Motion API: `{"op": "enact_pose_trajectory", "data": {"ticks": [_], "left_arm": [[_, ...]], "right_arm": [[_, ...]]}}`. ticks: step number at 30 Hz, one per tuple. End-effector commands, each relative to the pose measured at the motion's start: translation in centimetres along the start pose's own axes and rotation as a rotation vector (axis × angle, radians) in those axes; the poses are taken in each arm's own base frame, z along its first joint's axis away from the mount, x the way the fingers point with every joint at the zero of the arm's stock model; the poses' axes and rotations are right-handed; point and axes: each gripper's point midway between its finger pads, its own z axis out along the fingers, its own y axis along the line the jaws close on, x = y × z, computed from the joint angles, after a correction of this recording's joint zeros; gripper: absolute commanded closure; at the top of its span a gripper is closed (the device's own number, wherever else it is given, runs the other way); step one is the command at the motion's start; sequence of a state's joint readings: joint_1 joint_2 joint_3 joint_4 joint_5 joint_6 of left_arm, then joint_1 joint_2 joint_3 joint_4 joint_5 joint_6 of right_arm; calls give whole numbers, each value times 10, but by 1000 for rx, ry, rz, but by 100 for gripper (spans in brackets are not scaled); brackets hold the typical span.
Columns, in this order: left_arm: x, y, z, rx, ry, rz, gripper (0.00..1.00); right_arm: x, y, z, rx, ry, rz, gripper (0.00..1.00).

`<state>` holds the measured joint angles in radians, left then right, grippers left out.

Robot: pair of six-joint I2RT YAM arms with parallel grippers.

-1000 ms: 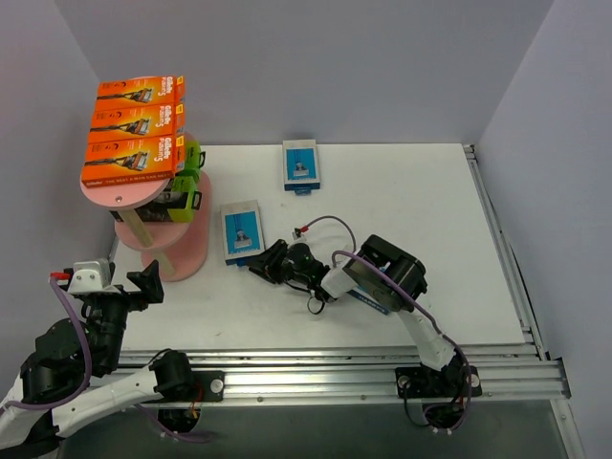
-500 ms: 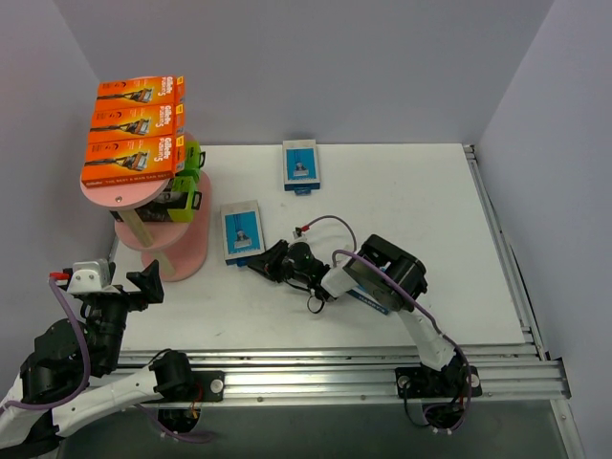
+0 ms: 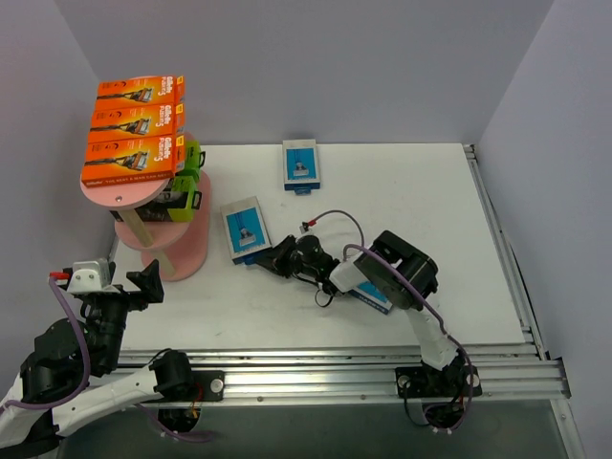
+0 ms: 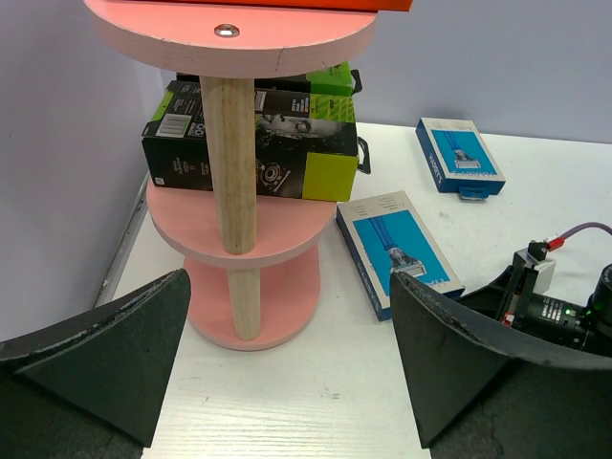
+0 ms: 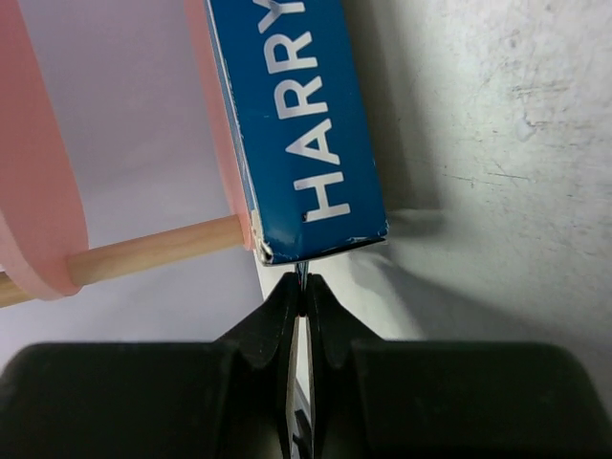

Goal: Place and organize the shaving razors onto the shelf
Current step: Grab a shaving razor with the right arm

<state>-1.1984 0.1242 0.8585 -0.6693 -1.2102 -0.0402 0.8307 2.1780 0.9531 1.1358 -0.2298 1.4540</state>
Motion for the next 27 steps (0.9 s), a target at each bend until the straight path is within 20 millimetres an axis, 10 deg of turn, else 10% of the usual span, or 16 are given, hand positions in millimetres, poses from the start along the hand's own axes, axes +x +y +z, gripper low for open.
{"op": "enact_pose_trajectory", "data": {"ticks": [1,15,27], "left_arm": [[-6,-1,0,18,-15,-33,6],[-10,-22,5,42,15,40,6],[-30,-77,16,139,59,73,6]], "right_arm": [[-6,52,-20,-103,40,-73,100],[-21,34,-80,165,320,-427,100],[-44,77,-158,305,365,-716,100]]}}
